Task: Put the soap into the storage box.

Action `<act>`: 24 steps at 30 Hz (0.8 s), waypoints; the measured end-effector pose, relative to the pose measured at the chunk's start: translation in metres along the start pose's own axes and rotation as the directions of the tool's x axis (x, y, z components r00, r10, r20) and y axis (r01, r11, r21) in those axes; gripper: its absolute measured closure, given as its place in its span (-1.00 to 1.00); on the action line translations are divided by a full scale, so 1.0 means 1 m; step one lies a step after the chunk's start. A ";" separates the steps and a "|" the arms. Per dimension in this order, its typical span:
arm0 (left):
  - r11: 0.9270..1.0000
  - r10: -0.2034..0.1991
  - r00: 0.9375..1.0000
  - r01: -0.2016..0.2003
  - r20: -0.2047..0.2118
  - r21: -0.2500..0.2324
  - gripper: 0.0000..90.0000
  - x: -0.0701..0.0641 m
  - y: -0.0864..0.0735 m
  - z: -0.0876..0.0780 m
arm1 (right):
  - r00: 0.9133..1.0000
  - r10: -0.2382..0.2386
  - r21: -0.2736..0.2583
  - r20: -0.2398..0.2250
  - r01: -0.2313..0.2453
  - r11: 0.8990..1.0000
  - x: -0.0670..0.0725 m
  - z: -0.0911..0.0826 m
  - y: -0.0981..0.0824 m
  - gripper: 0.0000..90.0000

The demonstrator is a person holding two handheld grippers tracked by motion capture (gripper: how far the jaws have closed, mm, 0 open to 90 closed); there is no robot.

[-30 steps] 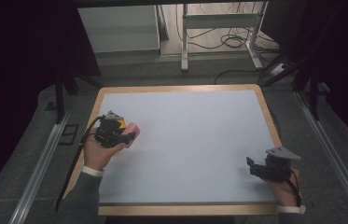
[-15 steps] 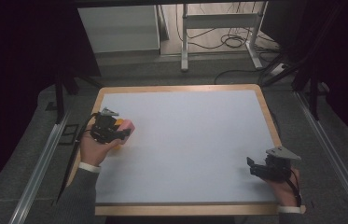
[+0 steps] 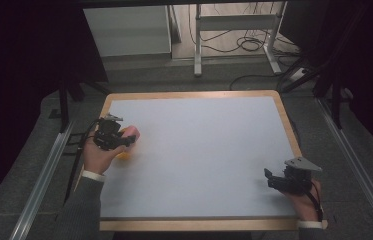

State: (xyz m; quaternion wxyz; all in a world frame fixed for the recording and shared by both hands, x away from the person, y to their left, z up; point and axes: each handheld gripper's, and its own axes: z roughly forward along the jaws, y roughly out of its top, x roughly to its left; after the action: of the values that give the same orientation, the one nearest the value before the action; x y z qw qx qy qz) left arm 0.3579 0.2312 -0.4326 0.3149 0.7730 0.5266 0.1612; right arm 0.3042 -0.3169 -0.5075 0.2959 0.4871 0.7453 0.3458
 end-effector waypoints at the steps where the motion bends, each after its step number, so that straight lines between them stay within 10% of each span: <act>1: 1.000 -0.002 1.000 0.002 -0.001 0.002 0.34 0.001 0.000 0.001 | 1.000 0.001 -0.001 0.000 -0.001 1.000 0.000 0.000 0.000 -0.77; 24: 0.996 -0.059 0.997 0.062 -0.049 0.065 0.34 0.032 -0.005 0.022 | 1.000 0.003 -0.001 0.005 -0.003 1.000 -0.002 0.000 -0.001 -0.77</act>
State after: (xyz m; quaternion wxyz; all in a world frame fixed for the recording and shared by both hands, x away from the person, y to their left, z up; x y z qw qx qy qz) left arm 0.3801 0.2550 -0.4551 0.2813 0.7629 0.5619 0.1522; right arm 0.3042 -0.3190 -0.5075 0.2973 0.4892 0.7437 0.3454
